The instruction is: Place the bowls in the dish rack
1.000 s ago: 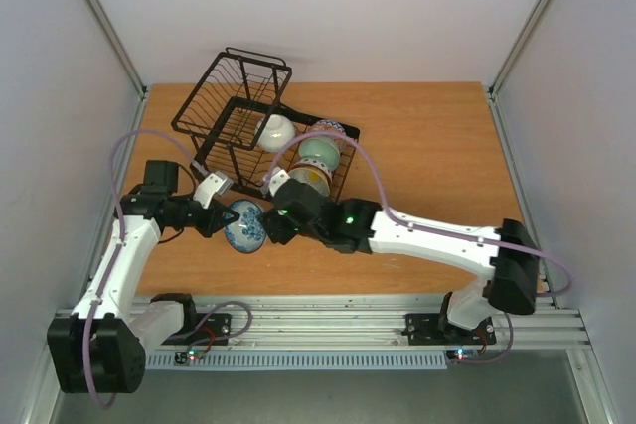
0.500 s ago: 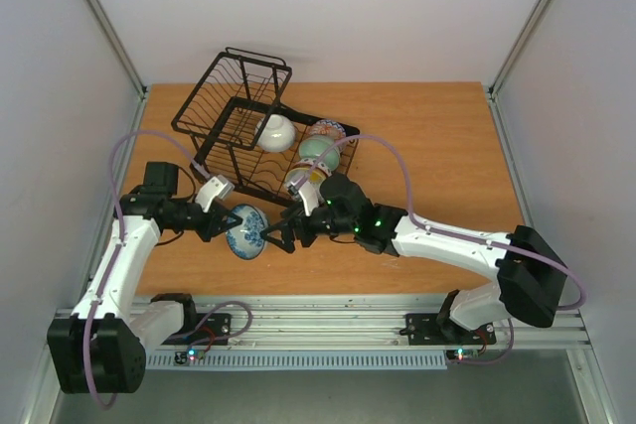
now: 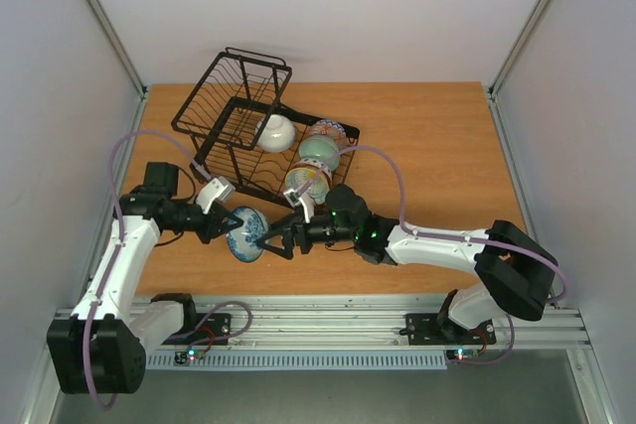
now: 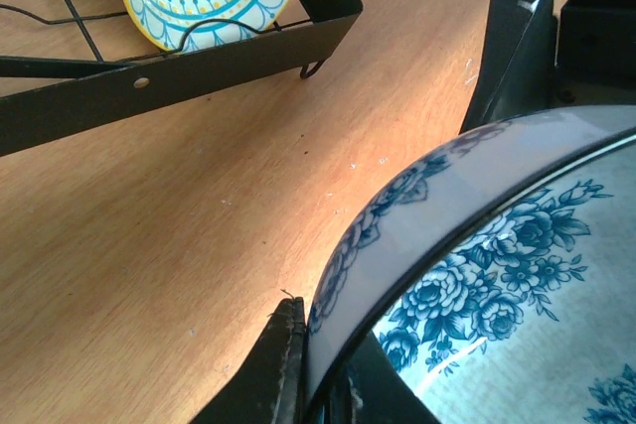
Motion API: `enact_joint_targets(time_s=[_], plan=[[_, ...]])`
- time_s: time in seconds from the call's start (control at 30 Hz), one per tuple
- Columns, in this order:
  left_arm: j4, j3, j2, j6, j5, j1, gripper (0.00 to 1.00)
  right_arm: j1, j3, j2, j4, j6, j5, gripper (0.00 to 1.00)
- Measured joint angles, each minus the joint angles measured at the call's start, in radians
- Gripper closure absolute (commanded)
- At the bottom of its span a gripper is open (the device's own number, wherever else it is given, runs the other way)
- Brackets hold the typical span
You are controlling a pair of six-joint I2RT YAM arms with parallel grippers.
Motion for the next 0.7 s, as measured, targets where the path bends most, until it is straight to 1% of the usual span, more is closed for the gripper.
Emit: enact_joint_targets(time_s=[0.2,0.43,0.47,0.57,0.63,0.7], plan=[[0.000,0.007,0.000,0.001,0.007,0.000,1.00,0.000,-0.035,0.001,0.024,0.023,0.005,0.01],[-0.001,0.007,0.000,0.005,0.011,0.000,1.00,0.000,-0.043,0.041,0.138,0.058,-0.023,0.02],[-0.001,0.007,0.000,0.007,0.012,0.000,0.99,0.000,-0.043,0.046,0.150,0.061,-0.028,0.05],[-0.004,0.007,0.000,0.012,0.014,0.000,1.00,0.000,-0.043,0.059,0.187,0.073,-0.052,0.24],[-0.008,0.008,0.000,0.018,0.021,0.000,1.00,-0.001,-0.043,0.063,0.191,0.089,-0.063,0.39],[-0.001,0.010,-0.001,0.030,0.013,0.002,1.00,-0.004,-0.043,0.066,0.181,0.109,-0.064,0.56]])
